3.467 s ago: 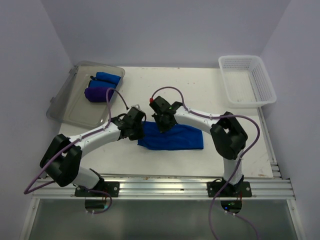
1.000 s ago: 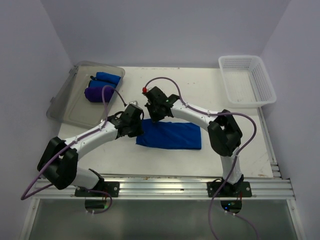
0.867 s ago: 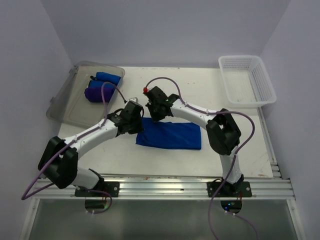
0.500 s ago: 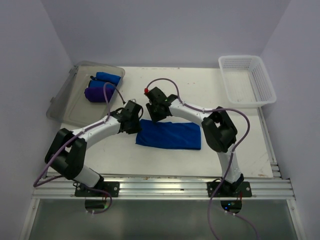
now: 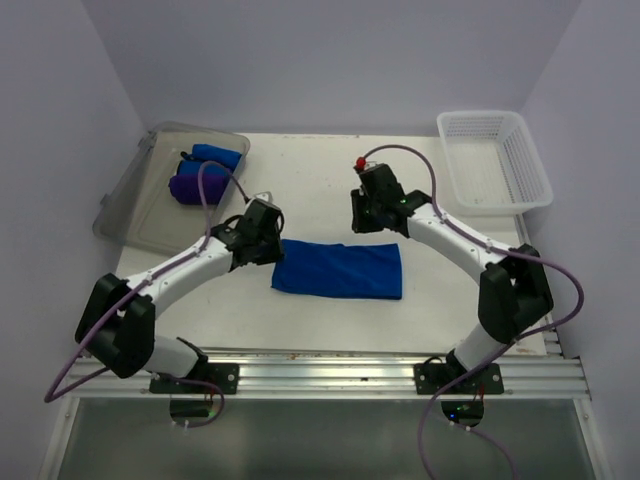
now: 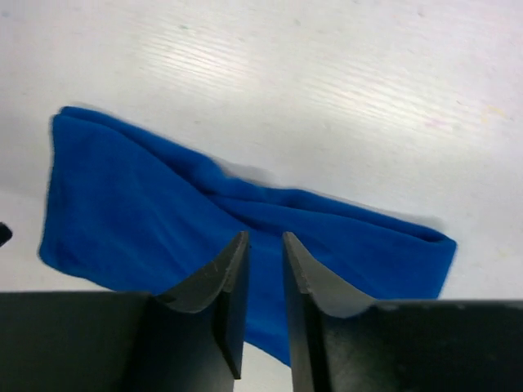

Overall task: Roll the towels
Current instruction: Fold the towel

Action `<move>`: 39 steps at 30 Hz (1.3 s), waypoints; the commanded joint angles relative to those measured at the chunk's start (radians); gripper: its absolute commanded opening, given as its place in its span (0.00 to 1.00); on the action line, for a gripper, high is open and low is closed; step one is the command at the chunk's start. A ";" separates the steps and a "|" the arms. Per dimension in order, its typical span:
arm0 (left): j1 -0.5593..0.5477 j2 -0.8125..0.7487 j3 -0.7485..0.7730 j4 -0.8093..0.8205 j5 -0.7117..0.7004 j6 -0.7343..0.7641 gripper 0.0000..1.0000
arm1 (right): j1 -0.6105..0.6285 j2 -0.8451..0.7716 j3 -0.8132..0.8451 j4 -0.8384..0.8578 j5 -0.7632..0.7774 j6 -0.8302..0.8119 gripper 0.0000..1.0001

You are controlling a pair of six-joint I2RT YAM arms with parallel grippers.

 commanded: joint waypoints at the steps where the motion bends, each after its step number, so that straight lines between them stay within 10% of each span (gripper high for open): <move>1: -0.050 0.097 0.060 0.057 0.049 -0.008 0.26 | -0.048 -0.021 -0.109 0.027 -0.033 0.042 0.23; 20: 0.041 0.362 0.071 0.155 0.086 0.100 0.18 | -0.210 0.223 -0.084 0.056 0.013 0.040 0.19; 39: -0.019 0.043 -0.098 0.077 0.122 0.037 0.29 | -0.212 -0.074 -0.199 0.001 -0.102 0.005 0.20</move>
